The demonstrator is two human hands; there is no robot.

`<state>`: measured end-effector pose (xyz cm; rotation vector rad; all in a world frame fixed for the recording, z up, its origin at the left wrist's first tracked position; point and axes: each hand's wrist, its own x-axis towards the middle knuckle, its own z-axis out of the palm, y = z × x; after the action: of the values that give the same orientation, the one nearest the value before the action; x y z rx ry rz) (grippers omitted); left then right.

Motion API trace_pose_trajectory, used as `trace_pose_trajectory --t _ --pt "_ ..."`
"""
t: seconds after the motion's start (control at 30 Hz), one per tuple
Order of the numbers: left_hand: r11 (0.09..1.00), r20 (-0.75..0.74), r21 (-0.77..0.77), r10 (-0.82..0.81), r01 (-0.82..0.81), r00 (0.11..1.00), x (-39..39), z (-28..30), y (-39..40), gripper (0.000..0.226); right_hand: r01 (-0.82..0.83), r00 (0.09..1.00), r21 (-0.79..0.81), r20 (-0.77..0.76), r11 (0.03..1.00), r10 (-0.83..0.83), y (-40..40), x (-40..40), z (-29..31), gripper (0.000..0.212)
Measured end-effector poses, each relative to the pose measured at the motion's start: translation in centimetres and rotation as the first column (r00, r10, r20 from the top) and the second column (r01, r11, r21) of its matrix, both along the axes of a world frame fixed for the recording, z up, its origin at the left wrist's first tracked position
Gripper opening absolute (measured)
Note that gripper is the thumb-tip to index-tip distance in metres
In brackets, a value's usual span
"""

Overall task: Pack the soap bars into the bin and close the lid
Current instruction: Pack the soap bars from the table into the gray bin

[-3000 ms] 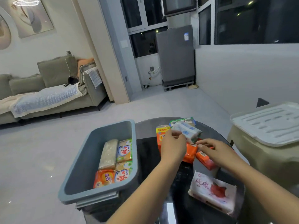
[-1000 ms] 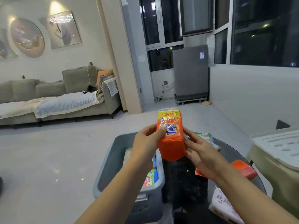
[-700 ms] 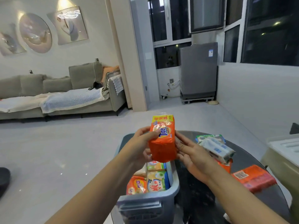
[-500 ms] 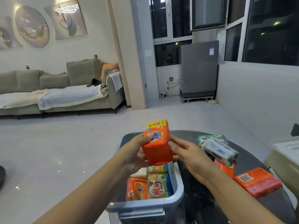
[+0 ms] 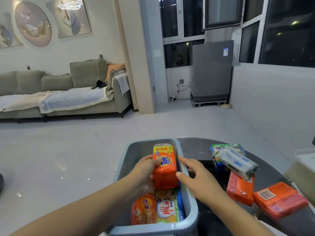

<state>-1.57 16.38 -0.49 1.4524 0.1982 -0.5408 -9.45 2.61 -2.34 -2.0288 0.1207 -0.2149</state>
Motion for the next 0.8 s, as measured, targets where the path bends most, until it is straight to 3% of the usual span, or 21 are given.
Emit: trace_pose_trajectory --t 0.13,0.5,0.8 --pt "0.998 0.069 0.034 0.045 -0.047 0.997 0.6 -0.8 -1.1 0.040 -0.001 1.000 0.047 0.008 0.999 0.001 0.1 -0.1 -0.6 0.056" --pt "0.974 0.188 0.225 -0.028 -0.016 0.982 0.1 -0.9 -1.9 0.039 -0.001 1.000 0.124 -0.008 0.992 0.002 0.1 -0.2 -0.6 0.054" --pt "0.951 0.478 0.270 0.004 -0.152 0.878 -2.5 1.8 -2.6 0.041 0.062 0.998 0.129 -0.014 0.990 -0.061 -1.7 -1.9 0.3 0.048"
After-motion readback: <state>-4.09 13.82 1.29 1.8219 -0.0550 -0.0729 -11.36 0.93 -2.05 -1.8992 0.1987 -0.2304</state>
